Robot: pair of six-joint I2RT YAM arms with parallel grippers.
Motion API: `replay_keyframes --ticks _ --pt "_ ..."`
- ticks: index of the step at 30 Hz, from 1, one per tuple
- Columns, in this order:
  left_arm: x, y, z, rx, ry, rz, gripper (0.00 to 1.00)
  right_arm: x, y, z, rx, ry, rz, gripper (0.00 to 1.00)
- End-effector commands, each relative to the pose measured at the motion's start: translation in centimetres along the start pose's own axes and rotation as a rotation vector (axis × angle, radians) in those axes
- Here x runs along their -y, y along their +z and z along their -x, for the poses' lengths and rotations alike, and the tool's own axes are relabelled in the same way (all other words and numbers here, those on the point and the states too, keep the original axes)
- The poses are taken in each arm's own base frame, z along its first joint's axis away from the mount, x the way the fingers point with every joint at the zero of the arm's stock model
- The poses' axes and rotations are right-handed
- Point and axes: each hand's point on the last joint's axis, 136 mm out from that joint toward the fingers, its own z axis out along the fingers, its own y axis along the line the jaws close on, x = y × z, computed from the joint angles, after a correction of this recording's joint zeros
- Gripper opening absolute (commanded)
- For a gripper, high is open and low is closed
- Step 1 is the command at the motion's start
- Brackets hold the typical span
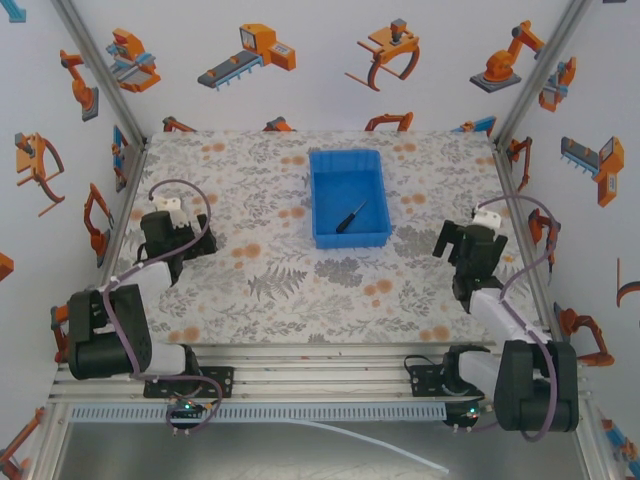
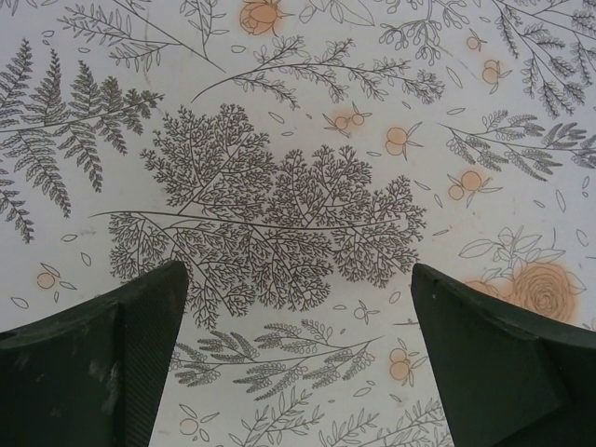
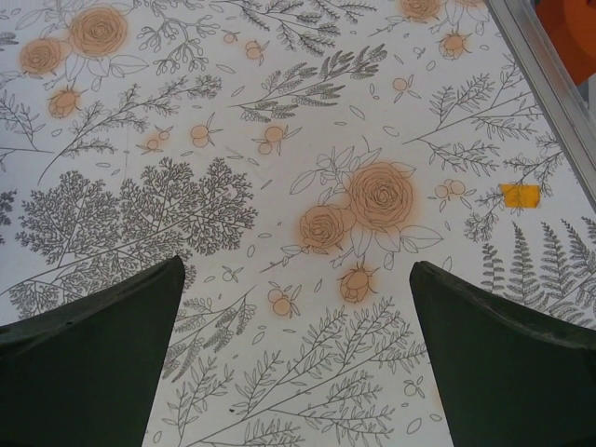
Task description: Put the screwdriver in the bin
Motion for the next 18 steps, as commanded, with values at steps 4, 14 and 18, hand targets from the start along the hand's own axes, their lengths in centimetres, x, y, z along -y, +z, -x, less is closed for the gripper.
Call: replay_keyframes --ticks 4,14,18 --pt "-0.1 0.3 2.9 0.194 -0.005 -0.017 0.97 0.5 1.2 0.9 0.139 0.015 -0.03 0.99" --pt "1.6 0.2 2.1 0.25 0.059 -0.103 0.97 -0.4 3.2 1.4 0.18 0.011 -0.002 0.99" --pt "1.6 0.5 1.0 0.272 0.068 -0.104 0.97 -1.0 3.7 0.7 0.193 0.005 0.033 0.99"
